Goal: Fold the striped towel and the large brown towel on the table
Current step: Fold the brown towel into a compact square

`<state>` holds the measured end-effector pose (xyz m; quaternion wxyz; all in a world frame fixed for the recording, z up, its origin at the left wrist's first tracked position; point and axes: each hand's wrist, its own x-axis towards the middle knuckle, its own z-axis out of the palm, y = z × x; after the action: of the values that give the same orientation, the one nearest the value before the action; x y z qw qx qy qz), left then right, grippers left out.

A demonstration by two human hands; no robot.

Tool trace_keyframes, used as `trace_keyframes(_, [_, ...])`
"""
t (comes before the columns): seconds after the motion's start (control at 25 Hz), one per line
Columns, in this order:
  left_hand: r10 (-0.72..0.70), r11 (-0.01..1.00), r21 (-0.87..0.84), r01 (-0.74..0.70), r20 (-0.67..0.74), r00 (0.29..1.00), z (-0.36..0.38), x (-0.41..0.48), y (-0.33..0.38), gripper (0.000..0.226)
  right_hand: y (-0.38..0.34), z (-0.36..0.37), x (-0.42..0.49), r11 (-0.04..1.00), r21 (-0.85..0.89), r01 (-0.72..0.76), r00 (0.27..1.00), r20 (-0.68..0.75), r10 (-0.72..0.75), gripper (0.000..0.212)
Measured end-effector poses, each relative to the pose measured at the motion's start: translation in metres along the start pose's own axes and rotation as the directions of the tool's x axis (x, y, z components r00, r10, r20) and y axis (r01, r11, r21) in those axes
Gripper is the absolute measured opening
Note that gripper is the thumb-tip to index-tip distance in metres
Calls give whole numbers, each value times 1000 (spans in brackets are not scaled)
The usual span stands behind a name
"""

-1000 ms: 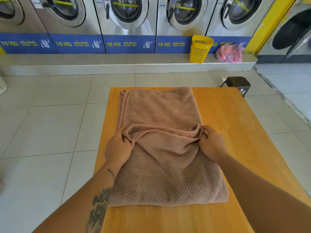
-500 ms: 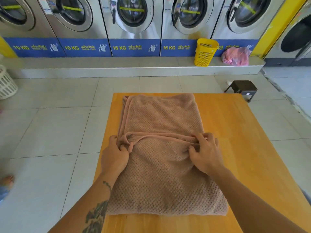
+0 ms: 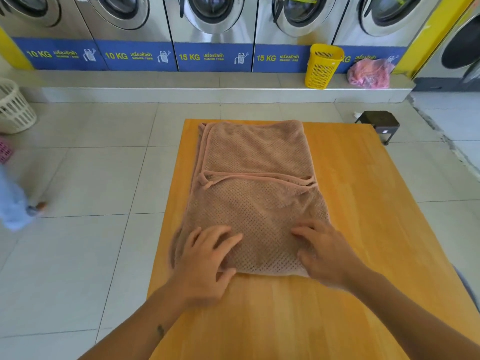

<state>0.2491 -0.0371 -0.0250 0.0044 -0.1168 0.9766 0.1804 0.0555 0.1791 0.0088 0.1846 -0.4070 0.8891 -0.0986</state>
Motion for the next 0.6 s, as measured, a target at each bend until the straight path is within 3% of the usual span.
trace_keyframes(0.08, [36,993,102,-53,163,986,10,1,3,94,-6,18,-19,985,-167,39,987,160,-12,95])
trace_keyframes(0.16, [-4,977,210,-28,146,989,13,7,-2,102,-4,34,-22,937,-348,23,988,150,32,114])
trace_keyframes(0.24, [-51,970,243,29,84,995,11,8,-9,98,1,37,-20,914,-405,-29,999,13,37,104])
trace_keyframes(0.4, [21,974,227,-4,-76,997,8,4,-22,81,10,17,-21,973,-230,-24,974,-226,-29,69])
trace_keyframes(0.6, [68,987,154,-55,-78,995,-2,-5,-29,73,8,8,-33,976,-219,16,978,-200,-61,68])
